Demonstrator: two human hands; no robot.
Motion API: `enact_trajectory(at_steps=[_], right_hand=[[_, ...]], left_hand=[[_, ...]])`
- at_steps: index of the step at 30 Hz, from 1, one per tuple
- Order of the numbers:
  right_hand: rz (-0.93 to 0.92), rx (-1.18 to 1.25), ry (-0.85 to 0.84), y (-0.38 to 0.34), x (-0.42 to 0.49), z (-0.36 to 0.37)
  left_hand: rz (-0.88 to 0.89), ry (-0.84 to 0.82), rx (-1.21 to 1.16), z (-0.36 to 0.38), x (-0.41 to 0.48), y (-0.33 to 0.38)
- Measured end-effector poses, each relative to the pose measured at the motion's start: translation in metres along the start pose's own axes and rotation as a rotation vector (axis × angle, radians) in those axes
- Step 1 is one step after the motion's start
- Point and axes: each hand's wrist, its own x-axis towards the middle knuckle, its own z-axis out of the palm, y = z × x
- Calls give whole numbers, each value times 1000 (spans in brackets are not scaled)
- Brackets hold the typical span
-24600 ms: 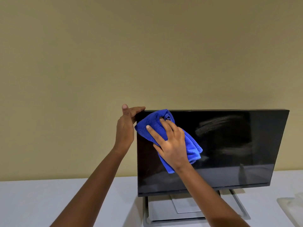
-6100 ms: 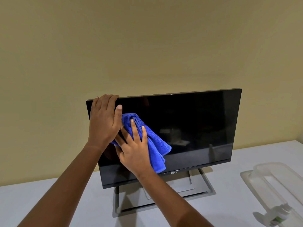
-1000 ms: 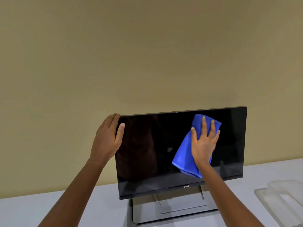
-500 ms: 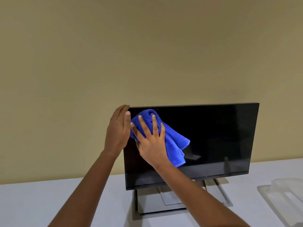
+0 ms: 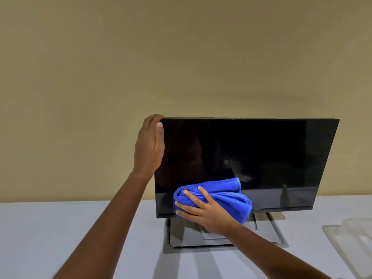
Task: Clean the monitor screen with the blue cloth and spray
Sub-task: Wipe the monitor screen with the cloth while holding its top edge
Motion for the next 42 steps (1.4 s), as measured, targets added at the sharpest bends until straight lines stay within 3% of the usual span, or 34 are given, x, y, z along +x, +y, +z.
enact_trajectory(at_steps=[15, 26, 29, 34, 39, 42], right_hand=[[-78, 77, -5, -16, 39, -5], [-33, 45, 85, 32, -79, 41], [-27, 71, 27, 49, -113, 49], [-56, 111, 38, 59, -133, 59], [-71, 169, 87, 55, -122, 57], [-34, 222, 70, 44, -106, 50]], left_hand=[[21, 16, 182, 5, -4, 0], [-14, 19, 267, 18, -30, -10], [-123, 40, 242, 37, -72, -22], [-473, 96, 263, 81, -150, -33], [-797, 155, 260, 114, -176, -25], [-892, 236, 185, 122, -177, -20]])
